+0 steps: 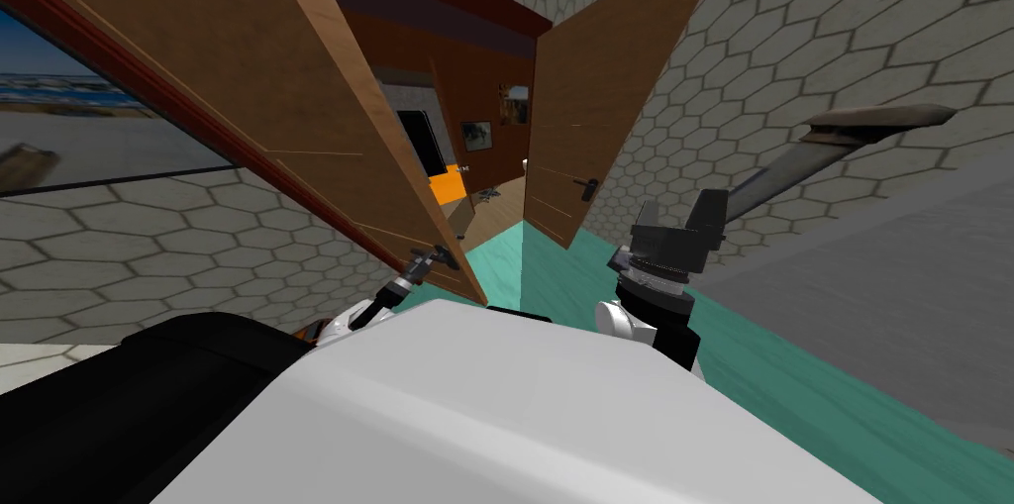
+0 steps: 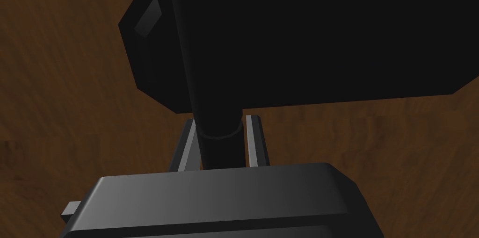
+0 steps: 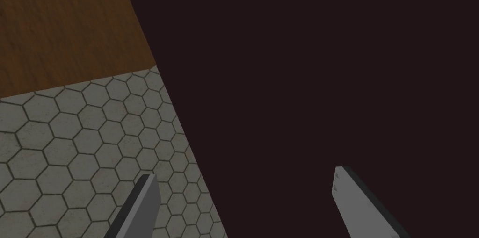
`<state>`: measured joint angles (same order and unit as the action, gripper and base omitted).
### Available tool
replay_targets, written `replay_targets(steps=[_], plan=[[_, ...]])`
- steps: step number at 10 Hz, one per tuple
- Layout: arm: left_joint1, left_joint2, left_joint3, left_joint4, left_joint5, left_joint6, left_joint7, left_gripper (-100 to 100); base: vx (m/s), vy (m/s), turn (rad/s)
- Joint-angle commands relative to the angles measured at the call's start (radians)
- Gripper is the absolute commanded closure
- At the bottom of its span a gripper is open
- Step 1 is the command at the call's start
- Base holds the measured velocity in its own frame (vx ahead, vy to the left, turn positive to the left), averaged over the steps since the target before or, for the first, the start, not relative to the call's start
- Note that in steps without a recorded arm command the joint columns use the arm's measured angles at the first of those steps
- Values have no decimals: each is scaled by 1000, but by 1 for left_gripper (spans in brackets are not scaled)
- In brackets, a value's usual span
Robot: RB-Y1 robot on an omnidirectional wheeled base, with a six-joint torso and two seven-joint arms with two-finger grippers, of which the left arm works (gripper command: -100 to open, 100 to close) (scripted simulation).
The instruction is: Pull the door open
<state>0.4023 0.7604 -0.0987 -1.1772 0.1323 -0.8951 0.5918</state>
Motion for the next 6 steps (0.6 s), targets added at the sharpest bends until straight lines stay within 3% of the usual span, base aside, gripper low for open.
replay_targets(steps=[1, 2, 6], plan=[[6, 10, 1, 7, 2, -17, 6, 100, -173, 47, -106], [2, 5, -1, 3, 0, -8, 3, 100, -68, 15, -24], [9, 18, -8, 25, -1, -46, 13, 100, -153, 64, -131]])
